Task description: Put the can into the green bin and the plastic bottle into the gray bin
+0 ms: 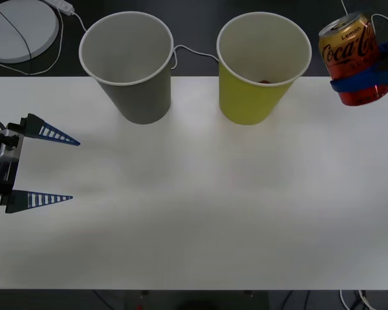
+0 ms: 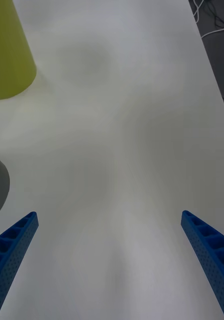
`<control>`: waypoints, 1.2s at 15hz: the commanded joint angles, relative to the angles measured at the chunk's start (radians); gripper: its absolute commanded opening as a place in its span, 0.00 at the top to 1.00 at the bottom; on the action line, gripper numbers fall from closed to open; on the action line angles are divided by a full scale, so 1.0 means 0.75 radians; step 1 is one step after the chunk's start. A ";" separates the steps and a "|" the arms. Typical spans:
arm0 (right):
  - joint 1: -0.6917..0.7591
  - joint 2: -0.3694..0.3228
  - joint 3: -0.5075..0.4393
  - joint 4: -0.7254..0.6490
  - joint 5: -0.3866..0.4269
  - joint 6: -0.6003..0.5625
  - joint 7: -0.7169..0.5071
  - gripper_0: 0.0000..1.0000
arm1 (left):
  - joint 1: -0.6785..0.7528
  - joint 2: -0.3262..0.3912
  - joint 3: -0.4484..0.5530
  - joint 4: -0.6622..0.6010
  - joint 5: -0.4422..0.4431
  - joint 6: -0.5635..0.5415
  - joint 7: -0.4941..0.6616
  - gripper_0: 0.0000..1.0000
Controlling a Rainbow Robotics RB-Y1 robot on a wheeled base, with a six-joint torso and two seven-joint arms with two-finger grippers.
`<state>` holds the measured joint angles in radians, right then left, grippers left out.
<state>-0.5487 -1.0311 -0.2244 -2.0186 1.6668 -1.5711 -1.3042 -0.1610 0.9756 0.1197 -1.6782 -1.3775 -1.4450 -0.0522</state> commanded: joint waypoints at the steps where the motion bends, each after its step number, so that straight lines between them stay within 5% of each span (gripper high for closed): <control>1: -0.160 -0.010 0.138 0.057 0.089 0.000 -0.018 1.00 | 0.000 0.000 0.000 0.000 0.000 0.000 0.000 0.00; 7: -0.571 0.033 0.483 0.392 0.220 0.000 -0.018 1.00 | 0.000 0.000 0.000 0.000 0.000 0.000 0.000 0.00; 18: -0.954 0.338 0.804 0.836 0.629 0.000 -0.018 1.00 | 0.000 0.000 0.000 0.000 0.000 0.000 0.000 0.00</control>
<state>-1.2590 -0.7865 0.3686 -1.3989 2.1245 -1.5710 -1.3169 -0.1610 0.9756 0.1197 -1.6782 -1.3775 -1.4450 -0.0522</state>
